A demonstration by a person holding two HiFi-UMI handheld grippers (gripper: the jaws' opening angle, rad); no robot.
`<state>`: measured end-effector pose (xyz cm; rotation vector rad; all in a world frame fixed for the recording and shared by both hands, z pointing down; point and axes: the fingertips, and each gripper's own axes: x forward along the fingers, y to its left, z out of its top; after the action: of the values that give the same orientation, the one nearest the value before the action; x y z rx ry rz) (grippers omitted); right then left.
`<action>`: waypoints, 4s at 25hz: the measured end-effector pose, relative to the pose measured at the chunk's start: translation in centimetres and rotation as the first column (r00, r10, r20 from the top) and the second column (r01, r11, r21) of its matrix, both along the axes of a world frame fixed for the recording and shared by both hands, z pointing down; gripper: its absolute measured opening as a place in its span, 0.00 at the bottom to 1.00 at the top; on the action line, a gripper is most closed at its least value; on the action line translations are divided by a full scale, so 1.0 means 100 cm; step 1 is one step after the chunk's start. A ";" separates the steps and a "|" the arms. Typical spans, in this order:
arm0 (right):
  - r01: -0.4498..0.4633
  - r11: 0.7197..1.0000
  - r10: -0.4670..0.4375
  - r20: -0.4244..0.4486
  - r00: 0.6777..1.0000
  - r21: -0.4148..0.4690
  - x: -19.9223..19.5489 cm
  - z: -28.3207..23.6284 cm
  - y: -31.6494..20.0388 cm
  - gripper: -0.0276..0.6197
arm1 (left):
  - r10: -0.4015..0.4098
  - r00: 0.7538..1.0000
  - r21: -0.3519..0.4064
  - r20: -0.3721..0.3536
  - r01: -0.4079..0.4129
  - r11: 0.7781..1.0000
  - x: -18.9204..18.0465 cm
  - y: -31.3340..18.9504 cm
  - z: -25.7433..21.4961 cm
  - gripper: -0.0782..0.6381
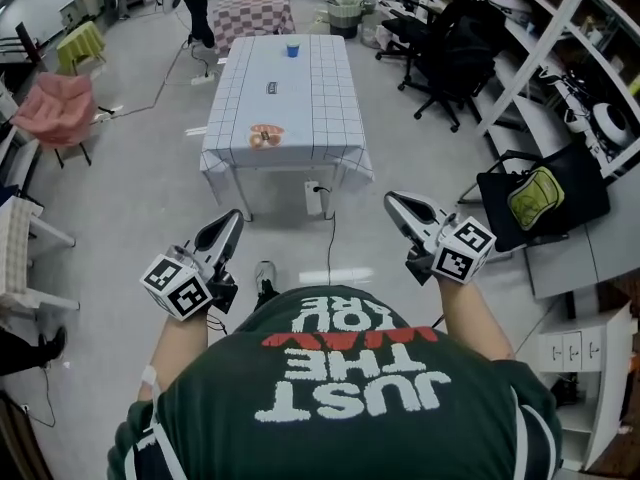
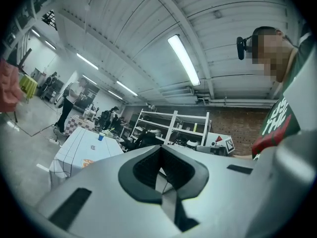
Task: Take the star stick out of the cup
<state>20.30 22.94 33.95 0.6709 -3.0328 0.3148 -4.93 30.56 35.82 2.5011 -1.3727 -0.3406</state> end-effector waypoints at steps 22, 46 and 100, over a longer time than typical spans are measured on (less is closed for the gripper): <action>-0.175 0.984 0.175 0.026 0.984 -0.021 -0.216 -0.024 -0.325 0.09 | 0.183 0.983 -0.023 -0.019 -0.184 0.983 -0.225 -0.347 0.004 0.10; 0.100 0.995 -0.100 -0.025 0.995 -0.027 -0.113 0.055 -0.620 0.09 | -0.032 0.981 -0.091 0.192 0.050 0.995 -0.085 -0.622 0.046 0.10; -0.021 0.987 0.007 -0.088 0.996 -0.160 -0.239 0.234 -0.843 0.09 | 0.336 0.559 -0.298 0.758 -0.162 0.941 -0.063 -0.998 0.258 0.14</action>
<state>-3.55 -61.41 57.35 0.6754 -2.8824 0.5095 -11.21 -69.21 61.65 2.7028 -1.1405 1.0896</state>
